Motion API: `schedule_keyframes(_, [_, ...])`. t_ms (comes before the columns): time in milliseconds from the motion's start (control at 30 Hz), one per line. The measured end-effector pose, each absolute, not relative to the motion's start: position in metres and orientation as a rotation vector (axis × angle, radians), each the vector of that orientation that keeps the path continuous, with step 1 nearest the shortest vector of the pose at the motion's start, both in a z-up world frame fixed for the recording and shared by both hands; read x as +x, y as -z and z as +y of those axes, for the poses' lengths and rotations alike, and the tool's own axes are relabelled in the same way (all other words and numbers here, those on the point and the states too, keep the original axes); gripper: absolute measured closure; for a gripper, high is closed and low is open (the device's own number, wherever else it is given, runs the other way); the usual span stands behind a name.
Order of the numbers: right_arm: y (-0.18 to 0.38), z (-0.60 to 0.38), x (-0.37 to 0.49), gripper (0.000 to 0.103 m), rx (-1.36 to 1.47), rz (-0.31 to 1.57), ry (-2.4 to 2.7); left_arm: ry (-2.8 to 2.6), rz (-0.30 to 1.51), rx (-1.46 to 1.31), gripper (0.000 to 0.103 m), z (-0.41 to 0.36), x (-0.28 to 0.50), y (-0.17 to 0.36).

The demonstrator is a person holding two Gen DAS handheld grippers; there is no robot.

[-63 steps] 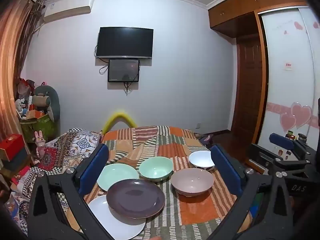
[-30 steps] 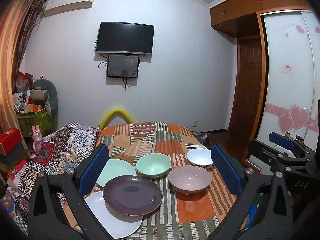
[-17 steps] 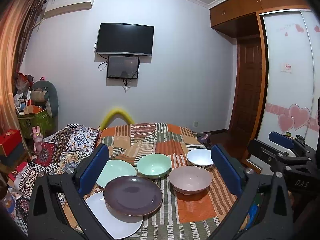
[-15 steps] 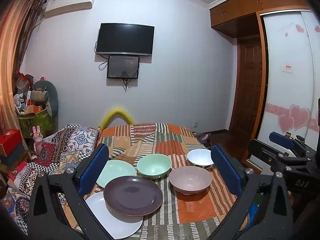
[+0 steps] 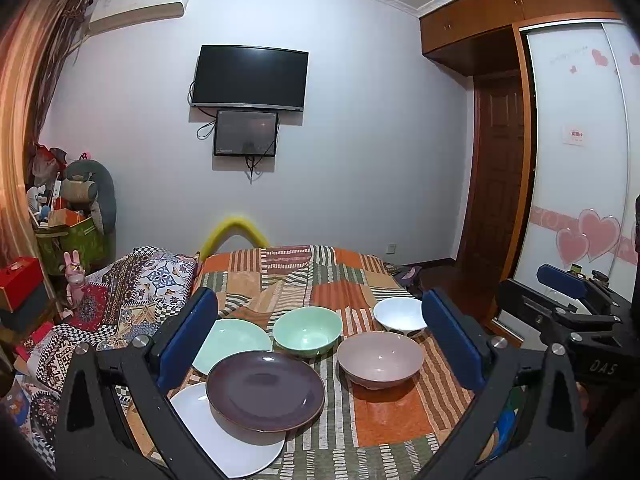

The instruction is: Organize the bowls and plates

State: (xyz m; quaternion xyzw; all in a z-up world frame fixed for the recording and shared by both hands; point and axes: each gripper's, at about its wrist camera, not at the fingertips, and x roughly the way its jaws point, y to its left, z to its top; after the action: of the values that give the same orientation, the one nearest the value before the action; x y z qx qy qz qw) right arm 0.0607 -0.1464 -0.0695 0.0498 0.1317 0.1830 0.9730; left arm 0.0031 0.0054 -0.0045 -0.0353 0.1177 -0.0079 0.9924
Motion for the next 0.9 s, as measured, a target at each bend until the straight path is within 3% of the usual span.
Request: schedule_keyframes(900, [0.0718, -0.1444, 0.0653, 0.000, 0.097, 0.278, -0.376, 0.022, 0.249, -0.080, 0.000, 0.0084, 0.0098, 0.0080])
